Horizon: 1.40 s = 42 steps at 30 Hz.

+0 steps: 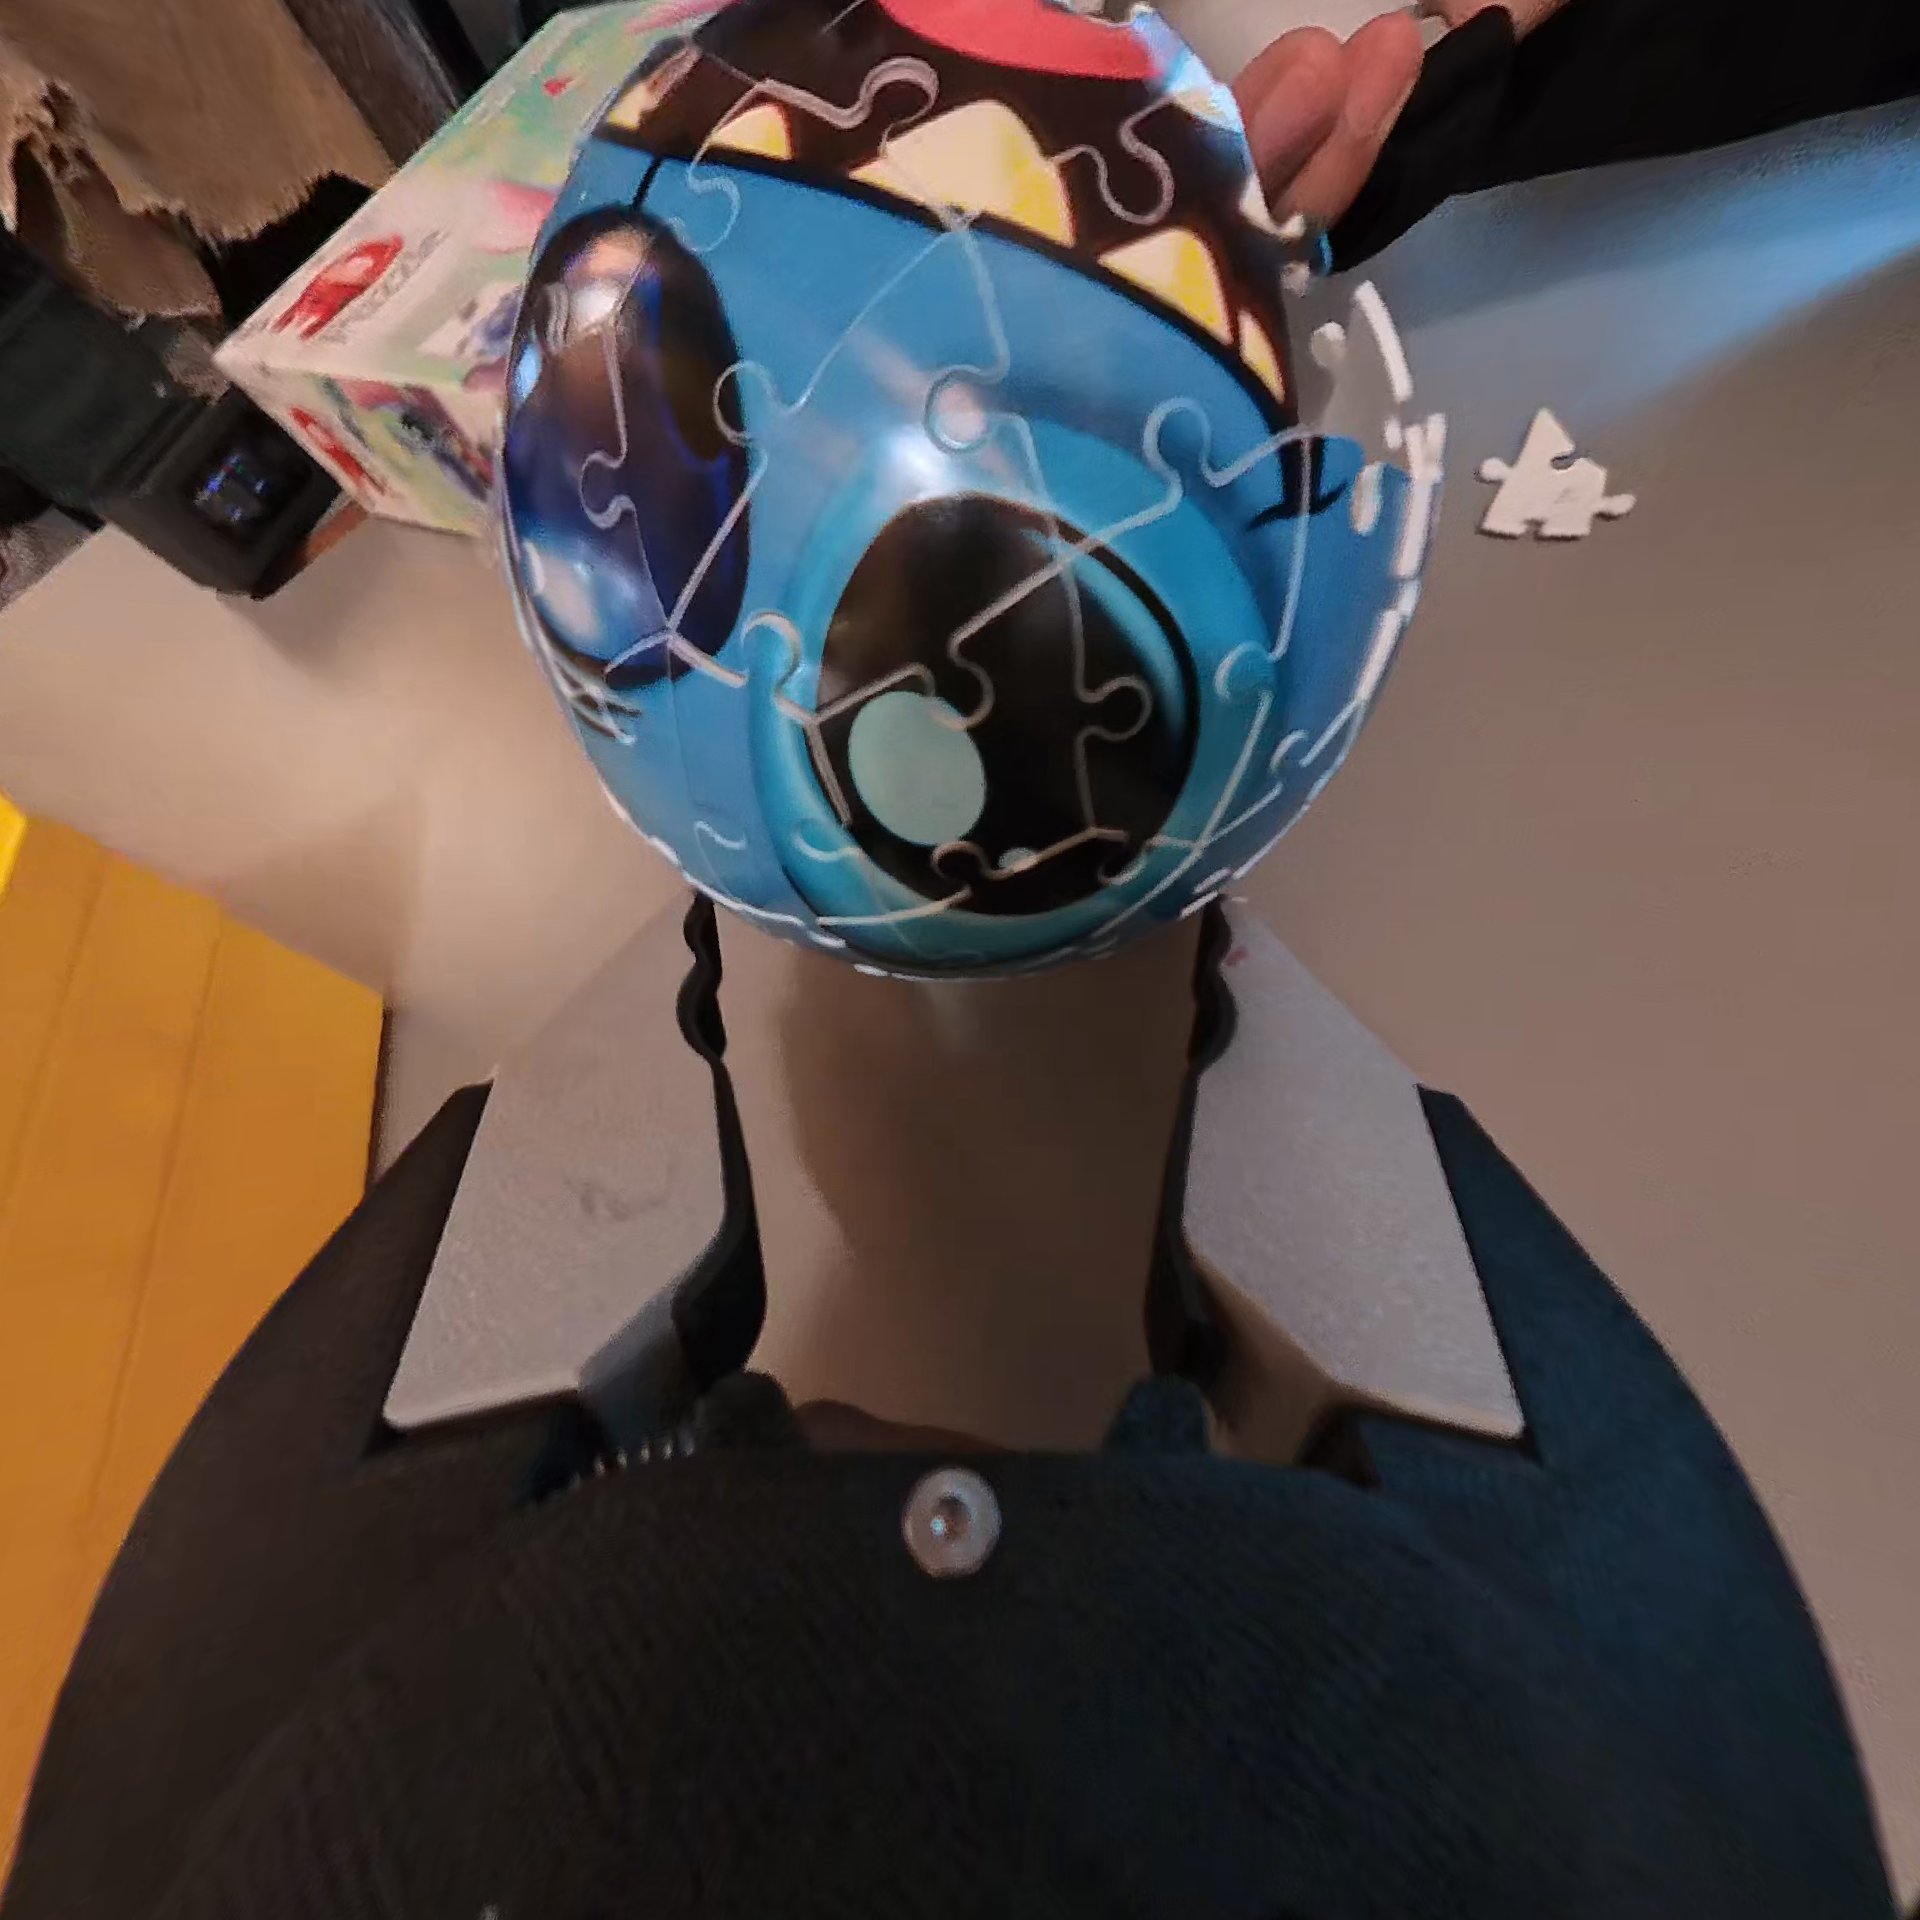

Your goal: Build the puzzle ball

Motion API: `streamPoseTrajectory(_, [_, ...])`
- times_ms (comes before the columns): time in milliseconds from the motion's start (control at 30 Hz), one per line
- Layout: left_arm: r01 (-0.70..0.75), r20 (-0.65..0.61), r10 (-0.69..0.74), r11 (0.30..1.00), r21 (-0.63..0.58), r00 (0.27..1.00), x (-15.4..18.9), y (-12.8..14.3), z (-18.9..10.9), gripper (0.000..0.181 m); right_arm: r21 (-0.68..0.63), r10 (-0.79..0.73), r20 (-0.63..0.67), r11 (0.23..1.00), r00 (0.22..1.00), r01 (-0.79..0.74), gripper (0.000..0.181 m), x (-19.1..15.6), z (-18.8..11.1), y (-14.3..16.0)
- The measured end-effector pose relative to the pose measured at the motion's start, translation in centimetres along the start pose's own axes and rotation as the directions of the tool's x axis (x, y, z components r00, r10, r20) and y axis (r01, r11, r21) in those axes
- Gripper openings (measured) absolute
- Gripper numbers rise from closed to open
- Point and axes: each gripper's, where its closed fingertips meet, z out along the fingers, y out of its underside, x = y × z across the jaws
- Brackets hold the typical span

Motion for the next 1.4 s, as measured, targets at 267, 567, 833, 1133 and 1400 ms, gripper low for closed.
streamPoseTrajectory(267, [-0.139,-0.034,0.138,0.990,-0.014,0.990,1.7,-1.7,3.1,0.090,0.079,-0.043,-0.078,0.996,0.996,0.049,0.111,0.6,-4.0,1.9])
streamPoseTrajectory(567, [-0.213,0.017,0.214,0.976,-0.047,0.977,1.6,-1.3,4.2,0.090,0.150,-0.115,-0.073,0.981,0.991,0.125,0.108,1.0,-4.8,2.1])
streamPoseTrajectory(833, [-0.183,0.051,0.182,0.983,0.024,0.982,1.5,-1.2,3.5,0.086,0.234,-0.154,-0.014,0.960,0.988,0.153,0.103,-0.7,-6.6,1.7])
streamPoseTrajectory(1133, [0.072,0.010,-0.075,0.976,0.206,0.997,0.9,-1.8,0.5,0.086,0.246,-0.170,-0.056,0.953,0.984,0.178,0.101,-1.4,-10.9,2.7])
streamPoseTrajectory(1400, [0.198,0.020,-0.214,0.931,0.307,0.977,-1.0,-2.2,-1.0,0.075,0.157,-0.424,-0.471,0.822,0.773,0.547,0.091,-0.8,-13.4,6.0])
